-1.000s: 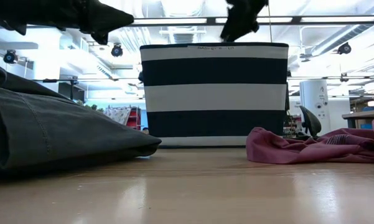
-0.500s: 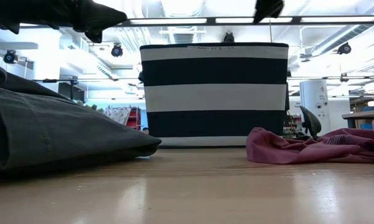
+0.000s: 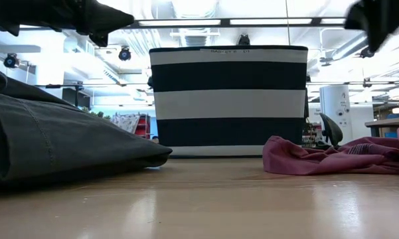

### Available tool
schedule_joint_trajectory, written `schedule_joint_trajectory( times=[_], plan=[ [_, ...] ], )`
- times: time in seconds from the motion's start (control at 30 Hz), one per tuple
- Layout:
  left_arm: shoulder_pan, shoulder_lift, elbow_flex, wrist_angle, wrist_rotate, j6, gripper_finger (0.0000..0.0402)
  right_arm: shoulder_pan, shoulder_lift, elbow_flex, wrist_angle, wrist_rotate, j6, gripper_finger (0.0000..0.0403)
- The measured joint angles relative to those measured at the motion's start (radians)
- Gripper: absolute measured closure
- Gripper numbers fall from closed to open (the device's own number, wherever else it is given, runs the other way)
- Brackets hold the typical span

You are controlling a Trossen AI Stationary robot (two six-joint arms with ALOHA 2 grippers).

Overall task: Sort clothes
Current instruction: Put the pink sock into the blue laundry organizer

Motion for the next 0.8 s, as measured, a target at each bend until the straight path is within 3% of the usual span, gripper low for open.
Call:
schedule_joint_trajectory(
  times=[0.3, 0.57, 0.8],
  plan=[
    [0.000, 0.005, 0.000, 0.002, 0.000, -0.018, 0.0402, 0.019, 0.000, -0.220, 0.246, -0.105, 0.067, 0.0149],
    [0.000, 0.008, 0.000, -0.006, 0.000, -0.028, 0.0402, 0.019, 0.000, -0.364, 0.351, -0.109, 0.105, 0.0146],
    [0.000, 0.011, 0.000, -0.009, 0.000, -0.030, 0.0402, 0.018, 0.000, -0.407, 0.446, -0.078, 0.098, 0.0158]
  ],
)
